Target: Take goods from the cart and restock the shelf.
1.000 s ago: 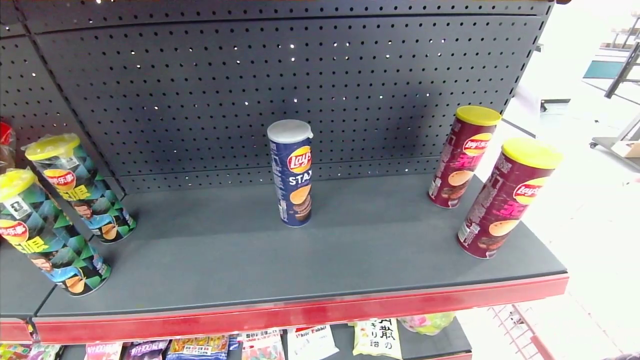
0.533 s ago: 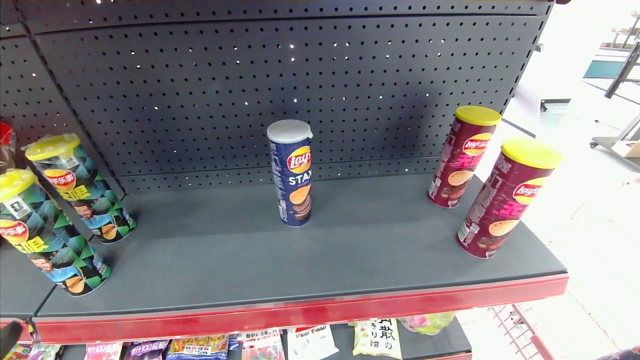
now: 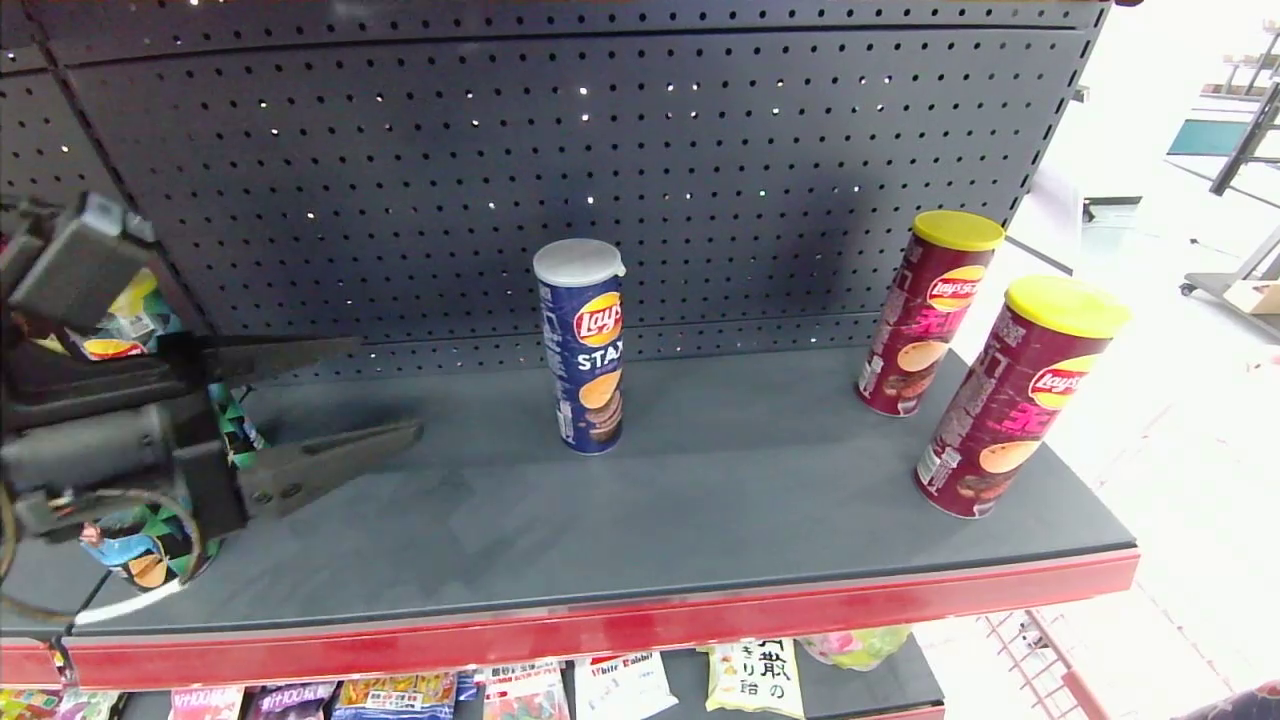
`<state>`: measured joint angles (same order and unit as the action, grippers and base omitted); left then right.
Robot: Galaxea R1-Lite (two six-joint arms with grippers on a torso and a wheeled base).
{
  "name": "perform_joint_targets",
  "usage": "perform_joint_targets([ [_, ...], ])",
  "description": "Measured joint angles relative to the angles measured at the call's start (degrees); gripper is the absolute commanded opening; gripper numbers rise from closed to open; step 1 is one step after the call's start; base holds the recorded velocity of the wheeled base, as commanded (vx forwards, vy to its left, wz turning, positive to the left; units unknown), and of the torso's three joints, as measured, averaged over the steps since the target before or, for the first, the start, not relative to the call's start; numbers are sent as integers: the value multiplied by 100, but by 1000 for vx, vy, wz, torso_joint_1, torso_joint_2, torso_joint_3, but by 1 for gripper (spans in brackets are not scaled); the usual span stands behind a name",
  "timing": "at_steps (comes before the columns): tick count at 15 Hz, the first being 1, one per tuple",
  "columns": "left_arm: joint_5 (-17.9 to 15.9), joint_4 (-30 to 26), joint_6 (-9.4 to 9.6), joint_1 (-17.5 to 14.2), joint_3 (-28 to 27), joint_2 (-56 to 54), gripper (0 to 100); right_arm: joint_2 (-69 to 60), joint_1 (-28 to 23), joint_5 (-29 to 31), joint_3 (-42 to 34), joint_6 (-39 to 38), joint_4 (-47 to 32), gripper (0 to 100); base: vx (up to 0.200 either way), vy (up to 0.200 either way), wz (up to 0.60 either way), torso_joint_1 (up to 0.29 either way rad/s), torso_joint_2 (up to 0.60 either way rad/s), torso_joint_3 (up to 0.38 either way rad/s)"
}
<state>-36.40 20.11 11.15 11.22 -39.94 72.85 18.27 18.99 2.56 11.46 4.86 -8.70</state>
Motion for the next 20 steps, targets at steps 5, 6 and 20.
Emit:
perform_joint_targets([
  [5, -128, 158, 157, 483, -957, 1452, 100, 13, -4, 33, -20, -90, 0, 0, 0, 0, 0, 0, 0, 0],
  [6, -101, 183, 165, 523, -1141, 1675, 100, 7, -9, 41, -22, -132, 0, 0, 0, 0, 0, 0, 0, 0],
  [20, 435, 666, 100, 981, -2798, 3666, 100, 2, -21, 85, -5, -230, 0, 0, 0, 0, 0, 0, 0, 0],
])
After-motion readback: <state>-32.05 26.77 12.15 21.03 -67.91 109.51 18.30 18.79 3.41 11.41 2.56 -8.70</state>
